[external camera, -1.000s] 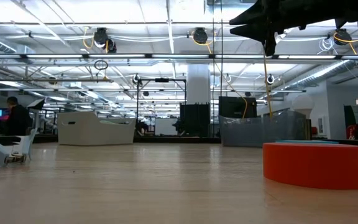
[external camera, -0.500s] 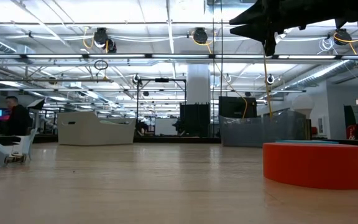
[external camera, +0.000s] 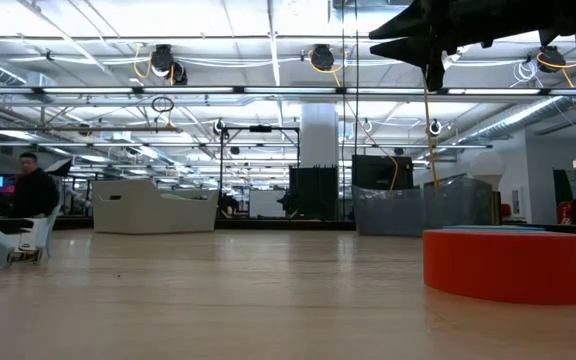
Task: Pick and place Stapler, Stapler remover, tape
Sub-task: Put the blue tape into the white bin
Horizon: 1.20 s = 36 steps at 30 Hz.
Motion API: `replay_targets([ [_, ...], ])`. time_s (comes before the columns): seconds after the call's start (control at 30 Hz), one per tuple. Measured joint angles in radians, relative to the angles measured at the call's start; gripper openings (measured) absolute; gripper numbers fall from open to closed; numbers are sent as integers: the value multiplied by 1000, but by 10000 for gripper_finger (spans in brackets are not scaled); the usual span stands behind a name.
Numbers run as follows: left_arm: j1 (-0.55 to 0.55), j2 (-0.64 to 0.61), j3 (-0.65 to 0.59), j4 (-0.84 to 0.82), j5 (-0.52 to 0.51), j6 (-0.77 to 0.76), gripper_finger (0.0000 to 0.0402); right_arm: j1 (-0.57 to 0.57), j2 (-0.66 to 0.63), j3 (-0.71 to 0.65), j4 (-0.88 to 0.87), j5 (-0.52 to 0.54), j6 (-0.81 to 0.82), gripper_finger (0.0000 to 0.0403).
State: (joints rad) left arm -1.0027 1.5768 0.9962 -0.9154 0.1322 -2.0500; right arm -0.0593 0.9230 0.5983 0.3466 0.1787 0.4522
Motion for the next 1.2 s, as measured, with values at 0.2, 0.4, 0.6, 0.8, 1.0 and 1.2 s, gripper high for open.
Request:
replay_targets([
  [0.2, 0, -6, 17, -3, -2, -14, 108, 0, 0, 0, 0, 0, 0, 100],
  [0.4, 12, -71, 152, -131, -87, -22, 108, 0, 0, 0, -1, 0, -3, 100],
  [0.6, 59, -125, 351, -299, -518, 108, 108, 0, 0, 0, -44, -1, -47, 100],
  [0.8, 189, -138, 419, -261, -755, 433, 108, 0, 0, 0, -87, -112, -53, 100],
  [1.0, 359, -138, 411, -60, -821, 894, 108, 2, 0, 0, -97, -295, -53, 100],
  [1.2, 496, -162, 375, 122, -755, 1177, 108, 13, 0, 0, -98, -415, -53, 100],
])
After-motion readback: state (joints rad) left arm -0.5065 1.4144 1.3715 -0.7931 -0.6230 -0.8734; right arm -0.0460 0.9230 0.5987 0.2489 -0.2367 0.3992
